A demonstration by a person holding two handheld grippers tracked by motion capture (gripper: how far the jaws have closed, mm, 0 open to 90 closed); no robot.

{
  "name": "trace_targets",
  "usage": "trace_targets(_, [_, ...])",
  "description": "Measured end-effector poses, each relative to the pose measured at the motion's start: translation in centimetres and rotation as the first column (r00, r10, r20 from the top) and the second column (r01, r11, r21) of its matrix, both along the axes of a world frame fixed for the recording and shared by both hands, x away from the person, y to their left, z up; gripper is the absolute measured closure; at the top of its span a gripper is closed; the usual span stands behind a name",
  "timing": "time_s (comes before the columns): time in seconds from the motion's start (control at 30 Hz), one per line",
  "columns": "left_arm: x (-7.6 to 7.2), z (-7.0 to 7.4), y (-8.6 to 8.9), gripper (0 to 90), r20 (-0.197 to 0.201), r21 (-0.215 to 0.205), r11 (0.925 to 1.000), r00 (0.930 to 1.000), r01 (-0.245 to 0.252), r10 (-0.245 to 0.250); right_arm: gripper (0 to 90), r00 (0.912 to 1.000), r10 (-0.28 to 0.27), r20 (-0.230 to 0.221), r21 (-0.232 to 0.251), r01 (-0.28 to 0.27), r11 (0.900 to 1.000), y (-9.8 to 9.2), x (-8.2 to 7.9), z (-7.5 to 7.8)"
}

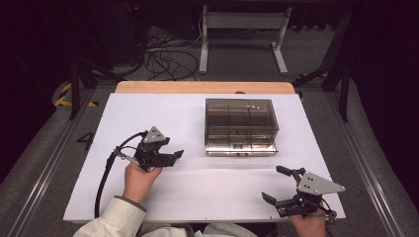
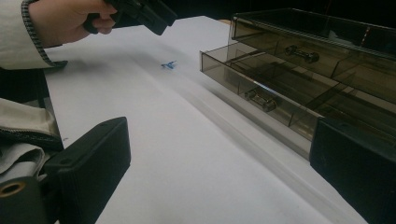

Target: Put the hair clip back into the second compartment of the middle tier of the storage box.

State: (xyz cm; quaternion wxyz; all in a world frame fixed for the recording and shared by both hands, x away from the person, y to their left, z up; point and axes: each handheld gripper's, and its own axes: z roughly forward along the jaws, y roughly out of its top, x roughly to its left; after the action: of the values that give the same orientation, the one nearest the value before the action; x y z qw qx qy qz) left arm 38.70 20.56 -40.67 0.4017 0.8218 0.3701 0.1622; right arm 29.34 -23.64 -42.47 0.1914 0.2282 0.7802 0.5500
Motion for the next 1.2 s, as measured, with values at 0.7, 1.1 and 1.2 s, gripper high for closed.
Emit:
trace_targets(0.7, [0.6, -1.4, -0.8, 33.8, -0.034, 0.076, 0.9971, 0.9994, 0.011, -0.009, 6.0, 1.0000, 0.006, 0.000, -0.005, -0.006, 1.000, 0.0, 0.0, 0.0])
trace_targets(1.1, [0.8, -2.2, -1.1, 39.5, -0.059, 0.139, 0.9902, 0.9982, 0.016, -0.007, 6.0, 1.0000, 0.007, -0.001, -0.006, -0.007, 1.000, 0.0, 0.0, 0.0])
trace_targets(1.2, [0.8, -2.4, -1.1, 40.6, -0.065, 0.145, 0.9893, 0.9979, 0.014, -0.004, 6.1, 1.0000, 0.007, -0.001, -0.006, -0.007, 1.000, 0.0, 0.0, 0.0])
